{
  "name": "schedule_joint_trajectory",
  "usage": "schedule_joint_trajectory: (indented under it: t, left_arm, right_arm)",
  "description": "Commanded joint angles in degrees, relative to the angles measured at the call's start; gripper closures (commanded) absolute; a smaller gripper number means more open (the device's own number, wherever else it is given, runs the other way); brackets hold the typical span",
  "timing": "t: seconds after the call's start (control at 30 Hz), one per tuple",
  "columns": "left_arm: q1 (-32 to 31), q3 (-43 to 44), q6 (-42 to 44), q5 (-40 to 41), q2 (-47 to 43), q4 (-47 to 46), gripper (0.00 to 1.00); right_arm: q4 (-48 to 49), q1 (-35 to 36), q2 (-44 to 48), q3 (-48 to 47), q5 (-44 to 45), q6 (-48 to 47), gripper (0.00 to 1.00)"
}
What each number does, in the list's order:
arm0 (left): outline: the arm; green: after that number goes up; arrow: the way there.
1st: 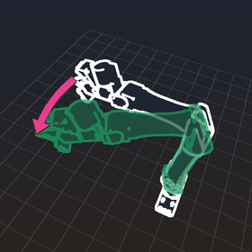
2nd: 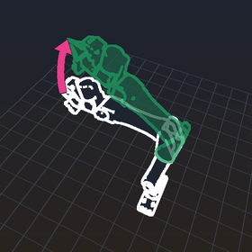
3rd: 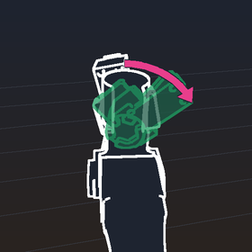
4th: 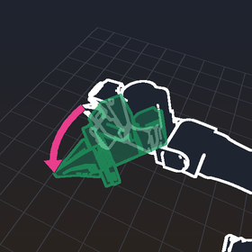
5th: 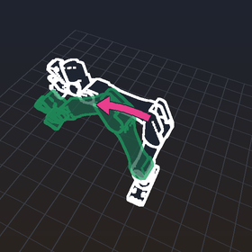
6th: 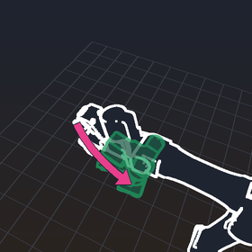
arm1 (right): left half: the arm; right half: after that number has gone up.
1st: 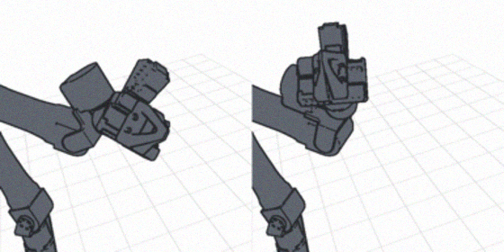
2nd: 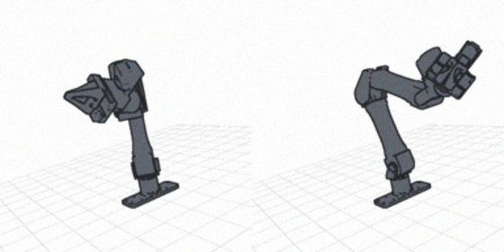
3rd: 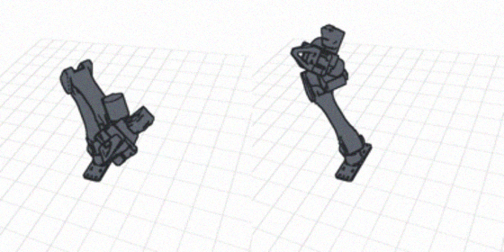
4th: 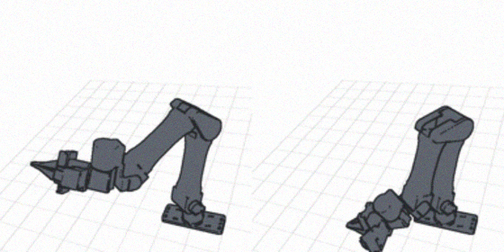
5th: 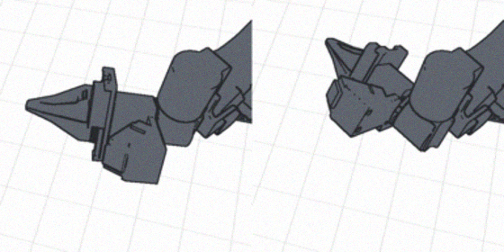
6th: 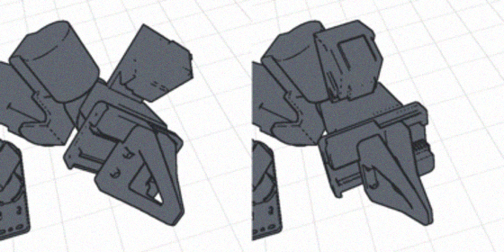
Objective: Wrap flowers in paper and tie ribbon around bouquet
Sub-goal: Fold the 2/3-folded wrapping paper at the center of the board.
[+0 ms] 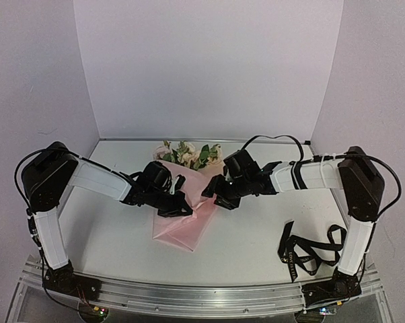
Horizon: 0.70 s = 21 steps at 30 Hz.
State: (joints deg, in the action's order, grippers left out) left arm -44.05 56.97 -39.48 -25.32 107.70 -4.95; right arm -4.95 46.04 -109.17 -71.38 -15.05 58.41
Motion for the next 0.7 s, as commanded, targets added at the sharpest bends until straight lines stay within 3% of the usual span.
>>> schedule_joint_trajectory:
  t: [0.0,0.2,0.33,0.43,0.47,0.6,0.67]
  left_arm:
    - [-0.1,0.3,-0.1,0.0,-1.6,-2.3,0.99]
    - [-0.1,0.2,0.2,-0.2,-2.2,-2.0,0.99]
    - [-0.1,-0.5,0.3,-0.4,-3.0,-2.2,0.99]
    - [-0.1,-1.4,0.2,-0.9,-4.7,-2.6,0.88]
    - [-0.1,-1.7,0.2,-1.0,-5.7,-2.5,0.84]
    - [0.0,-3.0,0.9,-0.8,-11.4,-0.8,0.62]
    - [0.4,-4.1,1.6,-0.3,-14.5,0.7,0.57]
  right_arm:
    - [1.9,-1.0,-5.4,-4.9,-1.9,2.7,0.47]
    - [2.5,-1.4,-7.4,-6.4,-1.4,3.5,0.56]
    - [2.9,-1.8,-9.6,-8.5,-2.4,3.6,0.73]
    - [3.0,-1.9,-10.8,-9.7,-3.0,3.5,0.97]
    - [2.9,-1.9,-11.0,-9.9,-3.1,3.2,1.00]
    - [2.9,-2.1,-11.2,-9.9,-3.2,0.1,1.00]
    - [2.9,-2.4,-11.5,-10.0,-4.0,-1.4,1.00]
